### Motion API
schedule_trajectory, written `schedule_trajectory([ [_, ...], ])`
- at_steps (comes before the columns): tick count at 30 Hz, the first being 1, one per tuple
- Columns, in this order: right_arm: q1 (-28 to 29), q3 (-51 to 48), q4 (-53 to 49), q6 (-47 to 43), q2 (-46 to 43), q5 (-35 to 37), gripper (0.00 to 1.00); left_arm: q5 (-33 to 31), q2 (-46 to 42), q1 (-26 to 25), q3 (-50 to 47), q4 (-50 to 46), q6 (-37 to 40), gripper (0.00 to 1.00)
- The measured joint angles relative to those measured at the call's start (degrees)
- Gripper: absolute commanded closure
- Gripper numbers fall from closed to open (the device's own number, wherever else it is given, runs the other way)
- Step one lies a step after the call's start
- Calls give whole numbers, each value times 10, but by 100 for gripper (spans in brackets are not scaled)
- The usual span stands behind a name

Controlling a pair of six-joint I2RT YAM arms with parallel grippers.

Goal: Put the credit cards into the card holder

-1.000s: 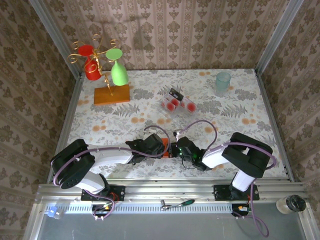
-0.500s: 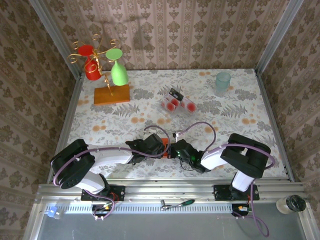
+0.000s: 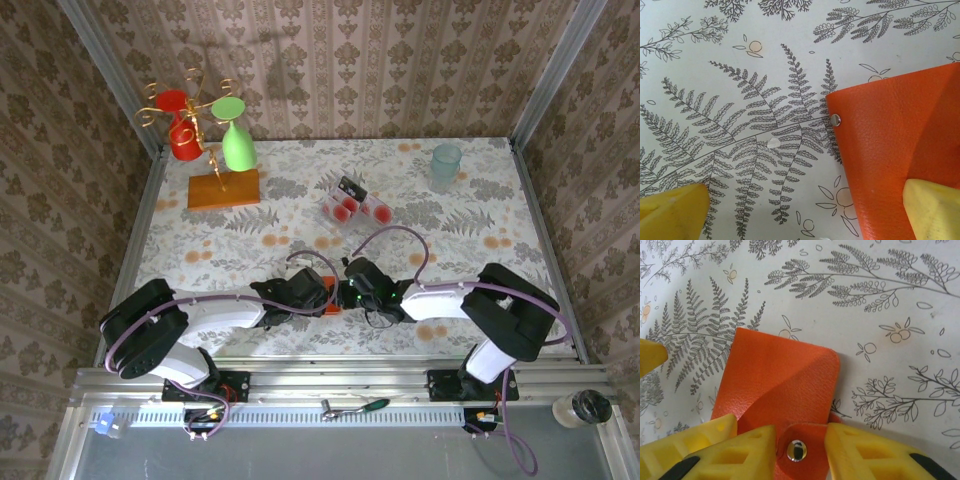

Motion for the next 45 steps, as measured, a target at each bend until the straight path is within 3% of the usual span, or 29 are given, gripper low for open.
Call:
schedule_trajectory([
  [9, -83, -2, -96, 1, -87, -93, 38, 0, 1, 0, 0, 2, 0, 0],
  [20, -209, -68, -203, -12, -300, -113, 25, 19, -12, 19, 22, -7, 25, 0],
  [25, -260, -66, -278, -38, -397, -104, 0, 15, -90, 59, 67, -35, 58, 0],
  [29, -292, -43, -348, -61, -452, -48, 0, -11, -175, 96, 85, -42, 92, 0],
  [35, -316, -16, -389, -90, -483, 119, 0, -60, -272, 188, 62, -43, 150, 0],
  [40, -352, -16, -365, -131, -426, 209, 0, -106, -335, 251, -24, 15, 217, 0],
  [45, -384, -20, -308, -145, -341, 282, 0, -136, -336, 307, -99, 113, 291, 0],
])
